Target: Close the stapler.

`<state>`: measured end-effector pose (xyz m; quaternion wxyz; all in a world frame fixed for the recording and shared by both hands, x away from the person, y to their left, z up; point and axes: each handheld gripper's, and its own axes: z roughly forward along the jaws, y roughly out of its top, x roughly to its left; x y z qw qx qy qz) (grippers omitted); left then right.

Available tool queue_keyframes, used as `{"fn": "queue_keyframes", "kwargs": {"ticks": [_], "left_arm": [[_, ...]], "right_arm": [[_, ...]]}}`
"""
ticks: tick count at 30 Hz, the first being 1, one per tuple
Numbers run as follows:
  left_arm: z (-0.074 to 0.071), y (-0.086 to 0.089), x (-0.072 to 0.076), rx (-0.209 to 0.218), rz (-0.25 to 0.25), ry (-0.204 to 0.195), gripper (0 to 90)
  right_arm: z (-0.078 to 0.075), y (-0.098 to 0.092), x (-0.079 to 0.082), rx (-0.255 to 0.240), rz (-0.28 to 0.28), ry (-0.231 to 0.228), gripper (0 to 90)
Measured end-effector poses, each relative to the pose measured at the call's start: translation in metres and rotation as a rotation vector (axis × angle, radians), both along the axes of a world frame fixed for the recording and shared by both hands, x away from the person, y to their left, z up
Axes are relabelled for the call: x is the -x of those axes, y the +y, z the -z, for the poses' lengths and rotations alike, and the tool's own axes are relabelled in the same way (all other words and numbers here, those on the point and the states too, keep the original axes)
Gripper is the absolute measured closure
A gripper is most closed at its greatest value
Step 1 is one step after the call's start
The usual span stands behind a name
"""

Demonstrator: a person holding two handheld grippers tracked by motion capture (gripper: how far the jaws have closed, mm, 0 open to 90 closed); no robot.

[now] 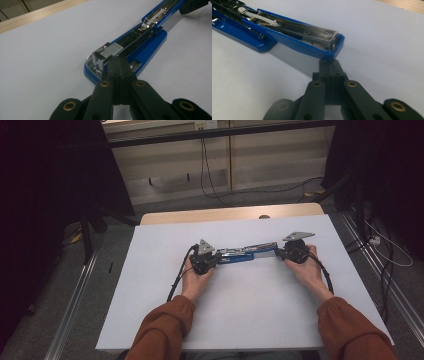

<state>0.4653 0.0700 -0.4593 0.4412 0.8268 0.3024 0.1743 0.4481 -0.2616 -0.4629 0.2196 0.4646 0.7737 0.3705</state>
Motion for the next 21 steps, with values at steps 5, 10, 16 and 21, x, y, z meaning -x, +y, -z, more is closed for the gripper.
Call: {"fn": "queue_keyframes", "kwargs": {"ticks": [5,10,16,21], "left_arm": [[0.0000,0.0001,-0.0001,-0.001,0.001,-0.001,90.0],[0.0000,-0.0001,0.0001,-0.004,0.002,-0.005,90.0],[0.0001,-0.0001,0.0001,0.000,-0.001,-0.004,90.0],[0.0000,0.0004,0.0002,-0.006,0.004,-0.005,90.0]], "right_arm": [[-0.0025,0.0036,0.0006,-0.010,-0.016,-0.028,90.0],[-0.0042,0.0055,0.0012,-0.023,-0.024,-0.047,90.0],[-0.0042,0.0056,0.0014,-0.035,-0.026,-0.053,90.0],[-0.0052,0.0061,0.0025,-0.045,-0.030,-0.058,90.0]]}}
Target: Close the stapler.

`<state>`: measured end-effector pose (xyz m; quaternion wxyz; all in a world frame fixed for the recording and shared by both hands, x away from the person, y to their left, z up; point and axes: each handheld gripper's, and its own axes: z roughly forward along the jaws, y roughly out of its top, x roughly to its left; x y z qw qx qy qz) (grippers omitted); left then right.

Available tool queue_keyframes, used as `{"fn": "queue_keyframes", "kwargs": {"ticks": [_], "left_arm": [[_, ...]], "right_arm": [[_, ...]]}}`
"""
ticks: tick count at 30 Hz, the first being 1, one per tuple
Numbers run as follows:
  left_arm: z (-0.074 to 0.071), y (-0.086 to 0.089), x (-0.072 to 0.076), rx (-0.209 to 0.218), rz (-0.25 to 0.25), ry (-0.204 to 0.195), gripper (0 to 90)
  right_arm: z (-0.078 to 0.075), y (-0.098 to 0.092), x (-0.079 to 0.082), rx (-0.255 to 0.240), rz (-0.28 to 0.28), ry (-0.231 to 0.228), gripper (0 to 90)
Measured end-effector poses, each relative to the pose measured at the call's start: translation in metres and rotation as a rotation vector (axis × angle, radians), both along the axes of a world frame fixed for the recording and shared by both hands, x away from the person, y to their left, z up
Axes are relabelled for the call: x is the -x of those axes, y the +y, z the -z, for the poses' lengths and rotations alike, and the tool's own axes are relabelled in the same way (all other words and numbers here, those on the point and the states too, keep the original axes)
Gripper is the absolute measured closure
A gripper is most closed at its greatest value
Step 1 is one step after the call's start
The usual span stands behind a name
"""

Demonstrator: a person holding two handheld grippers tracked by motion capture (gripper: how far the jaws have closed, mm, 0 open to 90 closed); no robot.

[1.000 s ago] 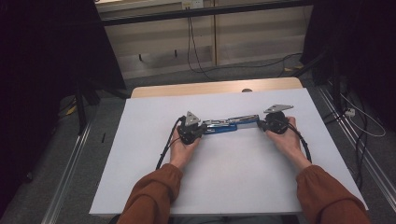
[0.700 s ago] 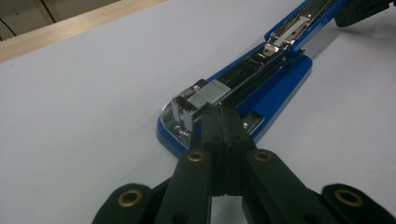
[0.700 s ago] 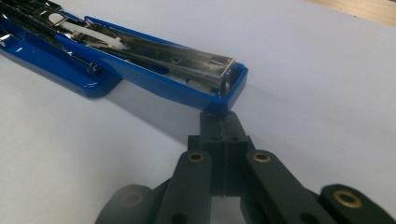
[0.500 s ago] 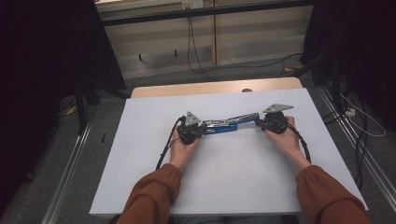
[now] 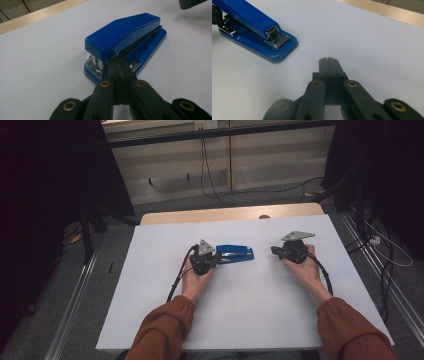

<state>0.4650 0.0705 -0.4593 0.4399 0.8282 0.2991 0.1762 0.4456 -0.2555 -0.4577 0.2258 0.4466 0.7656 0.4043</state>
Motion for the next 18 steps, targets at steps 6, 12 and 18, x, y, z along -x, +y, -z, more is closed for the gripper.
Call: {"fn": "queue_keyframes", "kwargs": {"ticks": [6,12,18], "left_arm": [[-0.0008,0.0009,0.0013,-0.007,-0.007,0.000,90.0],[-0.0025,0.0036,0.0013,-0.020,-0.011,0.000,88.5],[-0.0029,0.0036,0.0045,-0.038,0.011,0.007,80.0]], "right_arm": [[-0.0027,0.0005,0.0026,-0.010,-0.006,-0.015,90.0],[-0.0027,-0.0007,0.0037,-0.030,0.005,-0.013,86.2],[-0.0057,0.0008,0.0057,-0.022,0.010,-0.020,71.0]]}}
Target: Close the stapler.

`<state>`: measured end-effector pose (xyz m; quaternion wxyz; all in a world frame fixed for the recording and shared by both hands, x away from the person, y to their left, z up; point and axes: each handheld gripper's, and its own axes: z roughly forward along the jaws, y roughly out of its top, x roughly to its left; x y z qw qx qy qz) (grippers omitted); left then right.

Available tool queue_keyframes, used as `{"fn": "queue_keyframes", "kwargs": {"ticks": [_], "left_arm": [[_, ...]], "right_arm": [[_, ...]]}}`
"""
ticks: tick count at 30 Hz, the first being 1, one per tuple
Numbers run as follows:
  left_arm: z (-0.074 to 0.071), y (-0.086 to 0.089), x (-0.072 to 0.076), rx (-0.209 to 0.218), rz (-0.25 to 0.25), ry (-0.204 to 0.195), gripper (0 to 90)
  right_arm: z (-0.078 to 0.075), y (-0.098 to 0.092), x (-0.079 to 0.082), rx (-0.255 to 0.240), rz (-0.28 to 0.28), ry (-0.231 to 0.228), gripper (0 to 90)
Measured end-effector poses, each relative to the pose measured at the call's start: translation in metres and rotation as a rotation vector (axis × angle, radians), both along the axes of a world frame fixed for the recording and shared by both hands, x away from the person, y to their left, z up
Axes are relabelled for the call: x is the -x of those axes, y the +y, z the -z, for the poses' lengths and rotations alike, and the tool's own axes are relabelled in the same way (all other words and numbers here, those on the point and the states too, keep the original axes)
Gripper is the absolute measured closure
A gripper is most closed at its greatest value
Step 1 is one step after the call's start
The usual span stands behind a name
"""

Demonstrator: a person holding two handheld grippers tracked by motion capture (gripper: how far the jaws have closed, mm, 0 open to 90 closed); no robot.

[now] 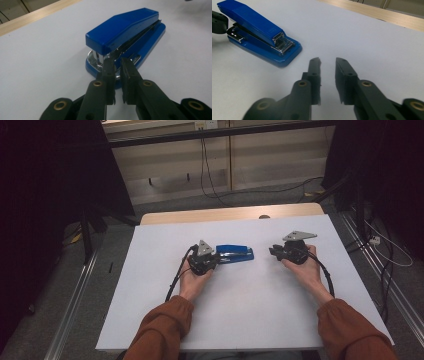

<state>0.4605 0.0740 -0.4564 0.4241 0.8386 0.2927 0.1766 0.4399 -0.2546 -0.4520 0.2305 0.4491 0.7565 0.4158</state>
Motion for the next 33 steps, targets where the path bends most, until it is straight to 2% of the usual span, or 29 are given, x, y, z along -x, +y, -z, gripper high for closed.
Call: {"fn": "queue_keyframes", "kwargs": {"ticks": [2,6,9,15,17,19,22,24,29,31,33], "left_arm": [[-0.001,0.001,0.002,0.010,0.004,0.009,78.2],[-0.002,0.003,0.004,0.018,-0.010,0.006,65.0],[-0.001,0.005,0.004,0.019,-0.016,0.001,59.7],[-0.002,0.008,0.002,0.044,-0.068,-0.011,36.2],[-0.003,0.011,0.001,0.060,-0.080,0.005,28.6],[-0.003,0.013,0.001,0.059,-0.091,0.013,25.4],[-0.005,0.015,0.000,0.051,-0.106,-0.004,15.2],[-0.006,0.018,-0.001,0.083,-0.112,0.000,8.3],[-0.010,0.024,-0.001,0.151,-0.132,0.023,6.0],[-0.011,0.027,0.000,0.137,-0.109,0.006,5.2],[-0.012,0.028,0.003,0.133,-0.108,-0.005,4.2]], "right_arm": [[-0.002,0.000,0.002,-0.008,0.004,0.000,68.6],[-0.003,-0.001,0.004,-0.016,0.006,-0.012,59.4],[-0.004,-0.001,0.006,-0.021,0.016,-0.016,50.6],[-0.004,-0.004,0.006,-0.040,0.027,-0.020,35.2],[-0.005,-0.004,0.006,-0.052,0.023,-0.014,30.2],[-0.005,-0.004,0.006,-0.067,0.022,-0.014,24.6],[-0.006,-0.003,0.007,-0.069,0.029,-0.032,17.1],[-0.008,-0.003,0.007,-0.079,0.029,-0.041,13.4],[-0.007,-0.002,0.008,-0.078,0.030,-0.029,5.7],[-0.008,-0.003,0.009,-0.086,0.035,-0.038,5.7],[-0.010,-0.004,0.009,-0.113,0.036,-0.041,5.5]]}}
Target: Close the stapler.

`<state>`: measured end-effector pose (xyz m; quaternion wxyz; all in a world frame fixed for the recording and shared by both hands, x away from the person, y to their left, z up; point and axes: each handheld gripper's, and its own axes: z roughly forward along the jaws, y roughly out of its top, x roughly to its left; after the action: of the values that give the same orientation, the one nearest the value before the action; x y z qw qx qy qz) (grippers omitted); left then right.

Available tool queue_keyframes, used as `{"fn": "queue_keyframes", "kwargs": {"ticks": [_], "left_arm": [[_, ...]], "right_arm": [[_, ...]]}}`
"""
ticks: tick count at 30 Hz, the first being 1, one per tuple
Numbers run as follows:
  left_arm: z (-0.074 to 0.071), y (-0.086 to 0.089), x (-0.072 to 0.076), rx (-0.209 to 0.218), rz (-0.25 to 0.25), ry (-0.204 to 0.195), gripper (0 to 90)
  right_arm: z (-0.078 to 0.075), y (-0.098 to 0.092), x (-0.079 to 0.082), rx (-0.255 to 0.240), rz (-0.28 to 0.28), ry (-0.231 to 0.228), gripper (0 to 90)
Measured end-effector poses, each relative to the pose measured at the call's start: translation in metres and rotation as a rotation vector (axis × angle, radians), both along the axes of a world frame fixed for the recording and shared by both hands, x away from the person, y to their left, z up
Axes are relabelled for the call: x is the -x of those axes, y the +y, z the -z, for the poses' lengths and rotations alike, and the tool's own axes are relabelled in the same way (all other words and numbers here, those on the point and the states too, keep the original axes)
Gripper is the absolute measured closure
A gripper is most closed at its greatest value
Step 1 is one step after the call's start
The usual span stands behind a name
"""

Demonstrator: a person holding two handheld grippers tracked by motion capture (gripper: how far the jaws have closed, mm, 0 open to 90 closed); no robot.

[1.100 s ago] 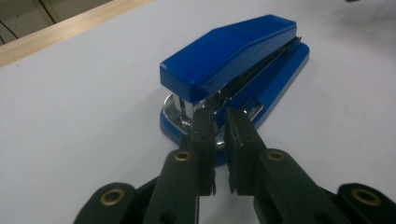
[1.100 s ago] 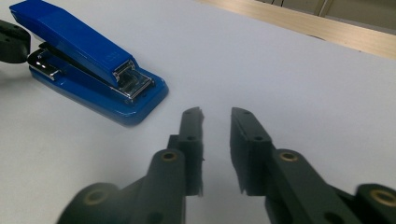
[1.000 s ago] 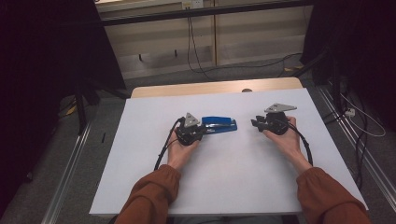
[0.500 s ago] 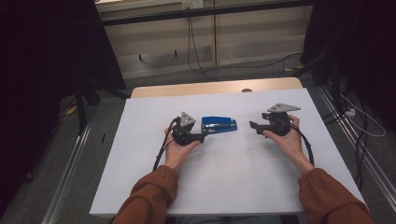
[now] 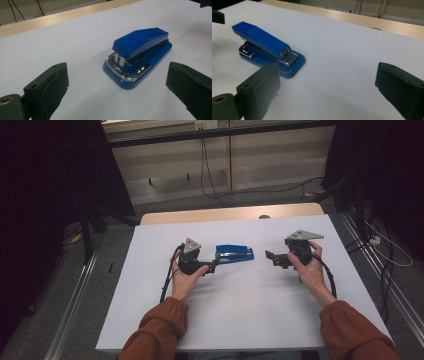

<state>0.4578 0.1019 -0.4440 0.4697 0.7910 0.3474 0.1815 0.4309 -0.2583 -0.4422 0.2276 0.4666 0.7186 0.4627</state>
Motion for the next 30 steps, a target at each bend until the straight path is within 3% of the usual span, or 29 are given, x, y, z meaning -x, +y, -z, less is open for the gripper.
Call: {"fn": "queue_keyframes", "kwargs": {"ticks": [6,14,24,30], "left_arm": [[-0.007,0.003,0.009,-0.031,0.006,-0.033,4.0],[-0.013,0.016,0.023,-0.001,0.019,-0.053,3.3],[-0.015,0.032,0.042,0.021,-0.043,-0.073,3.5],[-0.016,0.042,0.054,0.036,-0.038,-0.084,3.3]], "right_arm": [[-0.004,0.000,0.004,0.009,0.010,-0.010,4.3],[-0.009,-0.004,0.017,0.020,0.039,-0.044,3.9],[-0.011,-0.010,0.038,0.037,0.068,-0.062,3.8],[-0.007,-0.011,0.052,0.064,0.074,-0.076,5.9]]}}
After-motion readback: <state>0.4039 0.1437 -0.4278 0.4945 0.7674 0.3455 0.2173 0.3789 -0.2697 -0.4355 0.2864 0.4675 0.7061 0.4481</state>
